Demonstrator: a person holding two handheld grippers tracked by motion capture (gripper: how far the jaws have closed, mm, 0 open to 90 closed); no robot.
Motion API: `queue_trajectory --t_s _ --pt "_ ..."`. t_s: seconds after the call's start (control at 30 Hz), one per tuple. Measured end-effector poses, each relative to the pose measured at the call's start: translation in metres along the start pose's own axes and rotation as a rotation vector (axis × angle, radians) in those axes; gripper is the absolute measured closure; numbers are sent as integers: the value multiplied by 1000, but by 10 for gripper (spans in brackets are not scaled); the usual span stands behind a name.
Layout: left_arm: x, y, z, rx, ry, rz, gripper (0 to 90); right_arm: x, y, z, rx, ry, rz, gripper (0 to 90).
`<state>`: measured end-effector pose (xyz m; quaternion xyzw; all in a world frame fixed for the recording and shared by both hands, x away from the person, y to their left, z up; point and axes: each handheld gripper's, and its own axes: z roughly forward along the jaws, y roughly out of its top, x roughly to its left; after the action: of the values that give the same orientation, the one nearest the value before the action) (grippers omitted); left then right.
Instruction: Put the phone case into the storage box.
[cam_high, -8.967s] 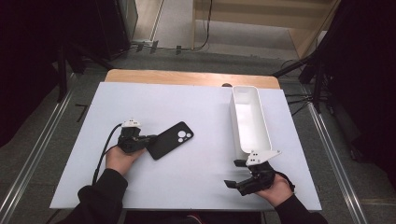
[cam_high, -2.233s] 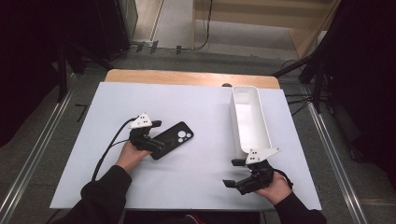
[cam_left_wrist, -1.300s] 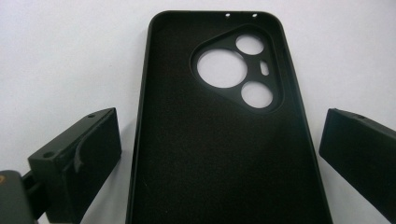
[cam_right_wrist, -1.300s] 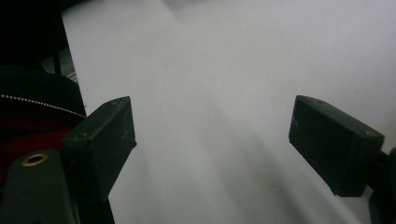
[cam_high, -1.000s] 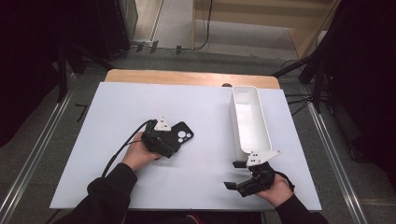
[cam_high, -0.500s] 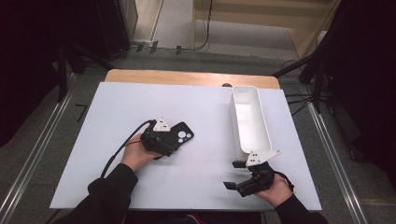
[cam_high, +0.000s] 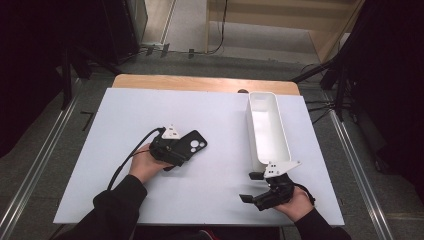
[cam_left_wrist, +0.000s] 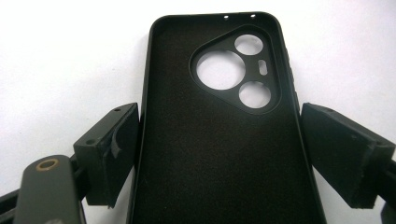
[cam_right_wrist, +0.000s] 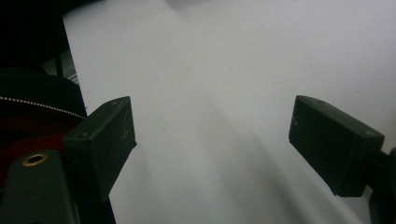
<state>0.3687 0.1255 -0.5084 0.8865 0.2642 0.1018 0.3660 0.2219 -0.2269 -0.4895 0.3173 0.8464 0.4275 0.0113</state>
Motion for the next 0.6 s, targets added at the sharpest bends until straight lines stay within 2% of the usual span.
queue_trajectory --t_s 0.23,0.47,0.6 --pt "0 2 -5 -23 -3 -9 144 0 0 0 0 1 -1 132" --pt "-3 8 -15 -88 -13 -43 144 0 0 0 0 0 -1 132" --pt "-7 11 -22 -144 -4 -63 144 0 0 0 -1 -3 -1 132"
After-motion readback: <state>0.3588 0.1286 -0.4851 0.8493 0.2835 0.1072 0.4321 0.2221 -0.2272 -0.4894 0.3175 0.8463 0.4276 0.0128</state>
